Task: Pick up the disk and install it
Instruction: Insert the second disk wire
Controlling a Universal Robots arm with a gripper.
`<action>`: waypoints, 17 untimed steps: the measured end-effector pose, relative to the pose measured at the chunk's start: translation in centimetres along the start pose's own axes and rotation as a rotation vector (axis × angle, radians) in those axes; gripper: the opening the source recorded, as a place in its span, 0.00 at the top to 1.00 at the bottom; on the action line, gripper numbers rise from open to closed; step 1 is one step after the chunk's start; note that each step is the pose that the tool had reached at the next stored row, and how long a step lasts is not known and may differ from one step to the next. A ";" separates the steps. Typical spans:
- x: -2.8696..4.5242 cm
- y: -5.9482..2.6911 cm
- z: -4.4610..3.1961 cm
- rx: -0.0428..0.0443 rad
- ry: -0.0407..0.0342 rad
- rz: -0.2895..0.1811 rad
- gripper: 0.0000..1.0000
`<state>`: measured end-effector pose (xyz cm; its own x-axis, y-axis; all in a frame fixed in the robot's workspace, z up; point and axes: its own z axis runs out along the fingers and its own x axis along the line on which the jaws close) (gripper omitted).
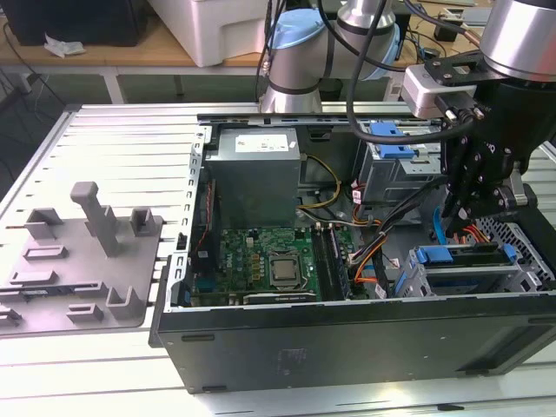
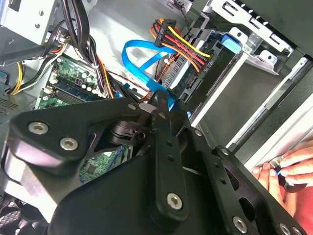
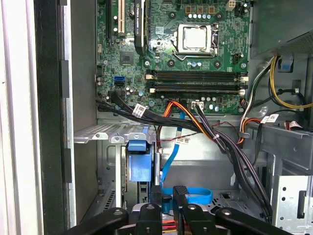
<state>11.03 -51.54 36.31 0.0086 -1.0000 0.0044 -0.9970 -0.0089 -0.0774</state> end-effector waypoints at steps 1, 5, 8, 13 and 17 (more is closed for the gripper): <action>0.01 0.00 0.01 0.0001 -0.0002 0.000 0.76; 0.32 0.02 0.02 0.0011 0.0001 0.000 0.76; 0.49 0.01 0.08 0.0015 -0.0001 0.000 0.76; 0.50 0.03 0.29 0.0032 -0.0001 0.000 0.76; 0.50 0.04 0.41 0.0039 -0.0015 0.000 0.76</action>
<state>11.02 -52.04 35.90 0.0085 -1.0000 0.0029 -0.9966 -0.0087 -0.0813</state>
